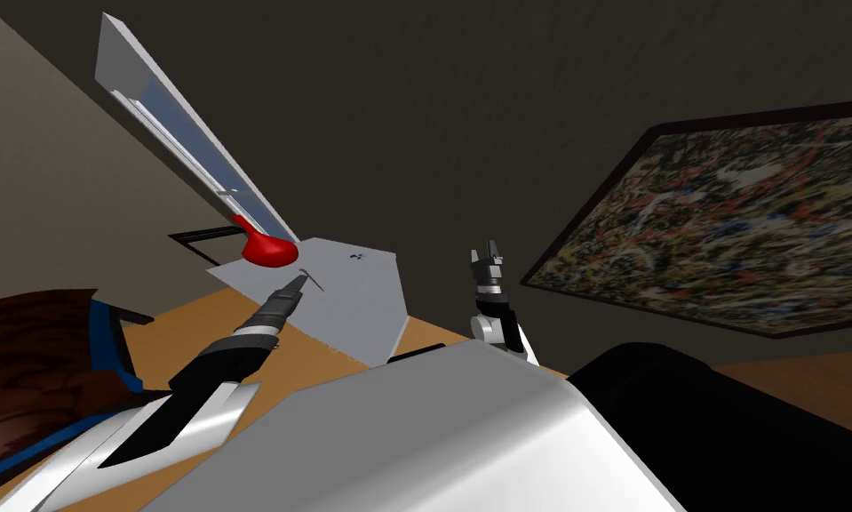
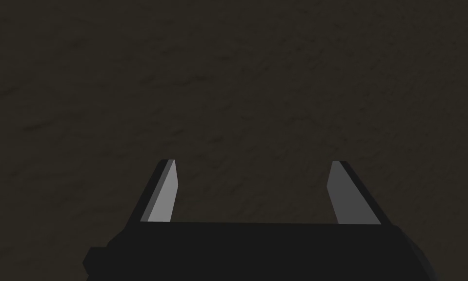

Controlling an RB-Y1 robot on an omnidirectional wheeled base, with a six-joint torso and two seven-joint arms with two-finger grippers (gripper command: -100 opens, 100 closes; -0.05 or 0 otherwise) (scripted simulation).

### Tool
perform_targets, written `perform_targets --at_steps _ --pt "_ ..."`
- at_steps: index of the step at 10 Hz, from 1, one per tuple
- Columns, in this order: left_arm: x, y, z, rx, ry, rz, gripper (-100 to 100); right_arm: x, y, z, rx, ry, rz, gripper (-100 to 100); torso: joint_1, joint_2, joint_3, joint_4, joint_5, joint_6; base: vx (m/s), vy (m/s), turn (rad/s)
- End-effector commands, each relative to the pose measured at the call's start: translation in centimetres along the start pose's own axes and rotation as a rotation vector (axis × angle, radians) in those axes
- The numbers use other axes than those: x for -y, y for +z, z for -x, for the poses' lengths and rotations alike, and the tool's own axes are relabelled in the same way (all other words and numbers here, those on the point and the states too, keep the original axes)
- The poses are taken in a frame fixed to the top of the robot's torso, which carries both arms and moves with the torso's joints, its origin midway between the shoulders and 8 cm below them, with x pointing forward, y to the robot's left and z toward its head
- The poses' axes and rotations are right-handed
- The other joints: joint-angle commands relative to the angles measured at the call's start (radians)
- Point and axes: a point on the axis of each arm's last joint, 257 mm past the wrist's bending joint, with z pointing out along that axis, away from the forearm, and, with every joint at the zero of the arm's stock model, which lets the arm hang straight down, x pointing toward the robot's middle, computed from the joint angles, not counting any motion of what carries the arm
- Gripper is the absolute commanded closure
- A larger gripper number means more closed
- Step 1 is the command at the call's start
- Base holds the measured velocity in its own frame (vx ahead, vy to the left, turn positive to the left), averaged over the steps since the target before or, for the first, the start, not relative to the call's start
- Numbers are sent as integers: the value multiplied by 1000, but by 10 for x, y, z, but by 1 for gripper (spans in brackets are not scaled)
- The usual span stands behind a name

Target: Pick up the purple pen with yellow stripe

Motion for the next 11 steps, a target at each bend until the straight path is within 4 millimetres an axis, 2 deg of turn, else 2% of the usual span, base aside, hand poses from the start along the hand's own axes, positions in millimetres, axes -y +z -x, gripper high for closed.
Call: perform_targets --at_steps 1,4,5,6,7,8,11 --pt "-12 -3 10 6 63 44 -100 0 0 0 0 0 0 0 0 0 0 0 0 0 91 18 -253" --pt "-26 -8 22 13 139 92 -100 0 0 0 0 0 0 0 0 3 2 1 0 -1 47 18 -193" --pt "-21 -7 18 11 118 77 -100 0 0 0 0 0 0 0 -1 4 3 1 0 0 22 15 -72" --pt "-22 -7 19 11 121 81 0 0 0 0 0 0 0 0 -1 5 3 1 0 -1 3 3 14" --pt "-22 -7 19 11 121 80 -100 0 0 0 0 0 0 0 -2 6 4 1 0 -1 0 0 0" --pt "-22 -7 19 11 121 80 100 0 0 0 0 0 0 0 -2 7 4 2 0 -1 0 0 0" --pt "-22 -7 20 12 135 81 100 0 0 0 0 0 0 0 0 7 5 2 3 -1 0 0 0"
